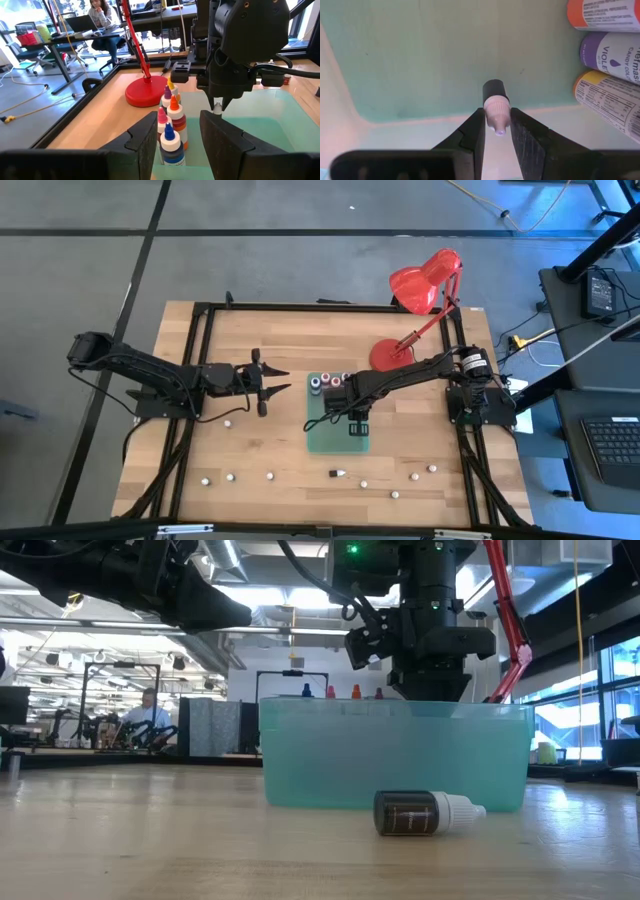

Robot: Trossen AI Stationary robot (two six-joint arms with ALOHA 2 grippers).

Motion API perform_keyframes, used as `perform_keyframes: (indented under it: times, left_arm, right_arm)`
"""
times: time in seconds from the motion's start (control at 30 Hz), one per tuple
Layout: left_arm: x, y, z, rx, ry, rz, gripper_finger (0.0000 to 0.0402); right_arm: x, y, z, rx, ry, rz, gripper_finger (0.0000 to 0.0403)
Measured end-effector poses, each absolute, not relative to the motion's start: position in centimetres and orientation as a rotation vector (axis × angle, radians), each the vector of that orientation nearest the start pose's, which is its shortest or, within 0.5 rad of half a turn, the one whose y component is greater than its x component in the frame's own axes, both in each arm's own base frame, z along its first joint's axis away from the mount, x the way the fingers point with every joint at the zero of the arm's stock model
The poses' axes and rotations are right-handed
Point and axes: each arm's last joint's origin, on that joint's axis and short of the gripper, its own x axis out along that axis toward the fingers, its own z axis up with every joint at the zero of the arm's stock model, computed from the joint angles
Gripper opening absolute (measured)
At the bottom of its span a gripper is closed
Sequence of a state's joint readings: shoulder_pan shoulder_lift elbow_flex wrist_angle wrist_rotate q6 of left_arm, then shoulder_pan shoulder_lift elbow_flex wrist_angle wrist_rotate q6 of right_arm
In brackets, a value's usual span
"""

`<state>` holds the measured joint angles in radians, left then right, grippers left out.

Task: Pick & Place food coloring
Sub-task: Put the middle small red food coloring bottle into the green bin

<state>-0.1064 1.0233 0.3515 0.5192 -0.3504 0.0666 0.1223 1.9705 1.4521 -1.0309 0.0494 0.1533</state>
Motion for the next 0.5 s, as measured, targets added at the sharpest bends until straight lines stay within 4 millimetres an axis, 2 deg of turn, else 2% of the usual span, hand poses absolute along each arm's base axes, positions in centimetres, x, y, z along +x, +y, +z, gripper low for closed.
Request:
perform_keyframes:
  times: [0.37, 0.5]
  left_arm:
    - [20.54, -1.19, 20.9, 0.101, 0.157, 0.239, 0.0144]
    - [20.55, -1.2, 20.91, 0.101, 0.157, 0.238, 0.0144]
  right_arm:
    - [36.47, 4.34, 18.08, -0.009, 1.542, -0.063, 0.0094]
    - [36.48, 4.34, 18.08, -0.009, 1.541, -0.063, 0.0116]
